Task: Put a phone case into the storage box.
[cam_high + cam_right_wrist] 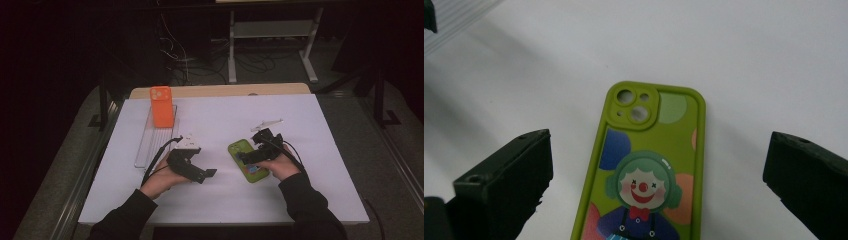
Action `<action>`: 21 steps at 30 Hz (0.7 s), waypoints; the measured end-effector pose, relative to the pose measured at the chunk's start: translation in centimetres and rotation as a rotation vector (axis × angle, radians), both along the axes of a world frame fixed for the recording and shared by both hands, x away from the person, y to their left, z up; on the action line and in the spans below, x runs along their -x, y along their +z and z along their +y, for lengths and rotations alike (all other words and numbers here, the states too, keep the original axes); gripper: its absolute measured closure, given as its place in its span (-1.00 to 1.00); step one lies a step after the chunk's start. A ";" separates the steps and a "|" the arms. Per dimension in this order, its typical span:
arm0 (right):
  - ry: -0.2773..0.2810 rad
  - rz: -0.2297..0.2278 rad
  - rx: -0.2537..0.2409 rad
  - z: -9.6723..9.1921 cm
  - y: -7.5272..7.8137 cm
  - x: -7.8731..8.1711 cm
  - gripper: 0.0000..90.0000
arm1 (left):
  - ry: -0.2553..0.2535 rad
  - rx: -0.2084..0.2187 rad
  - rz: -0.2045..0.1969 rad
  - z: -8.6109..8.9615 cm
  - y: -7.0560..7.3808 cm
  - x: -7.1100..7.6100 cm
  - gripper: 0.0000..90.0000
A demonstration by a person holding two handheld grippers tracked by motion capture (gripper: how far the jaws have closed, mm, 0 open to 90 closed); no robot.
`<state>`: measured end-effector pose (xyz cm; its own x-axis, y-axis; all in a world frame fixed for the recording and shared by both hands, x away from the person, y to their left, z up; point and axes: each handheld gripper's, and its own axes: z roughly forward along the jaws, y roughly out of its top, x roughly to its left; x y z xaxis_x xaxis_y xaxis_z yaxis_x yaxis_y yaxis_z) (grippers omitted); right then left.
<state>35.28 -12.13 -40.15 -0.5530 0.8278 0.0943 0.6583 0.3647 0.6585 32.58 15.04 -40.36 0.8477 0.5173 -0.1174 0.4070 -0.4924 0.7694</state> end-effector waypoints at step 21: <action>-0.022 0.088 0.072 0.7 -2.8 0.3 -1.00 | 0.008 0.000 0.008 -0.1 -0.2 0.0 -0.95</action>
